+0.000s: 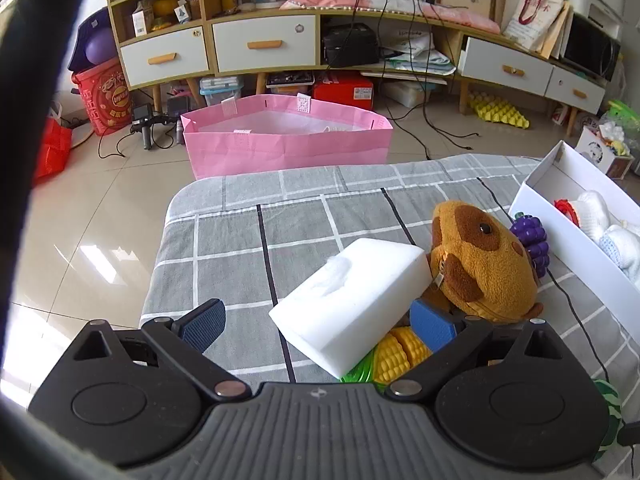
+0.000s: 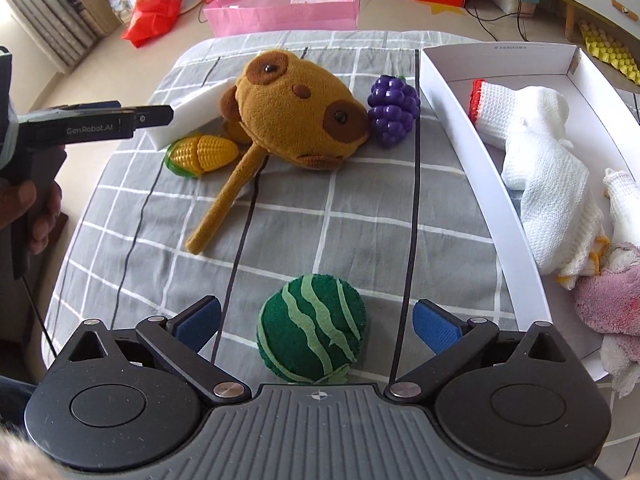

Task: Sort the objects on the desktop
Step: 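Move left tool to the white foam block while right tool approaches the green striped ball, then close left tool on the white foam block while right tool grasps the green striped ball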

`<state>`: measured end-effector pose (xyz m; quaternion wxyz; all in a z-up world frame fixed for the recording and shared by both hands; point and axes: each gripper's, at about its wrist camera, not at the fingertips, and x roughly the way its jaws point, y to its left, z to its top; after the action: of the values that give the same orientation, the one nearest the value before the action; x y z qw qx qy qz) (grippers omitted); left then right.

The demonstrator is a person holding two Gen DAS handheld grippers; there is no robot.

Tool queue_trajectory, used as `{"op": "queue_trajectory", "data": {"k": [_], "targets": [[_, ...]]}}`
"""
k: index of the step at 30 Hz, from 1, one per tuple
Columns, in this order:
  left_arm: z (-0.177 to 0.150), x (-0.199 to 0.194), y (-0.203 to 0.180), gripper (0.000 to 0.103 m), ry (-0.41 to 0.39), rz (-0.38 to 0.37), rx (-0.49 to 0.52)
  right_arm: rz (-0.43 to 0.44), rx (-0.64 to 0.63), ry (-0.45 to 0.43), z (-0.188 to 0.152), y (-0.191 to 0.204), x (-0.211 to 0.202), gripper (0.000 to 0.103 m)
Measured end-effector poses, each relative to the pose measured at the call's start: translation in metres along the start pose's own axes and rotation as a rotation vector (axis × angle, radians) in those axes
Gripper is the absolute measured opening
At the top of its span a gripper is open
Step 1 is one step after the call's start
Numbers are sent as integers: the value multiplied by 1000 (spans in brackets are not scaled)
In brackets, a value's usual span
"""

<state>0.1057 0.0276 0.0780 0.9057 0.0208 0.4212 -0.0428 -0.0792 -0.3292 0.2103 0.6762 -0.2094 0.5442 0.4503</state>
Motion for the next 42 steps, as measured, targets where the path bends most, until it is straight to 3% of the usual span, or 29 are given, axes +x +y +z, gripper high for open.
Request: {"op": "queue_trajectory", "data": {"k": [6, 21, 26, 35, 42], "targets": [[6, 6, 0, 99, -16, -28, 4, -23, -7, 46, -3, 1, 10, 102], [15, 39, 11, 102, 56, -64, -54, -40, -48, 107, -4, 13, 32, 102], [21, 38, 8, 102, 58, -54, 47, -40, -55, 117, -6, 14, 34, 102], [2, 41, -27, 103, 84, 23, 376, -48, -59, 131, -8, 14, 37, 102], [0, 50, -31, 102, 75, 160, 474, -45, -66, 130, -8, 16, 37, 102]]}}
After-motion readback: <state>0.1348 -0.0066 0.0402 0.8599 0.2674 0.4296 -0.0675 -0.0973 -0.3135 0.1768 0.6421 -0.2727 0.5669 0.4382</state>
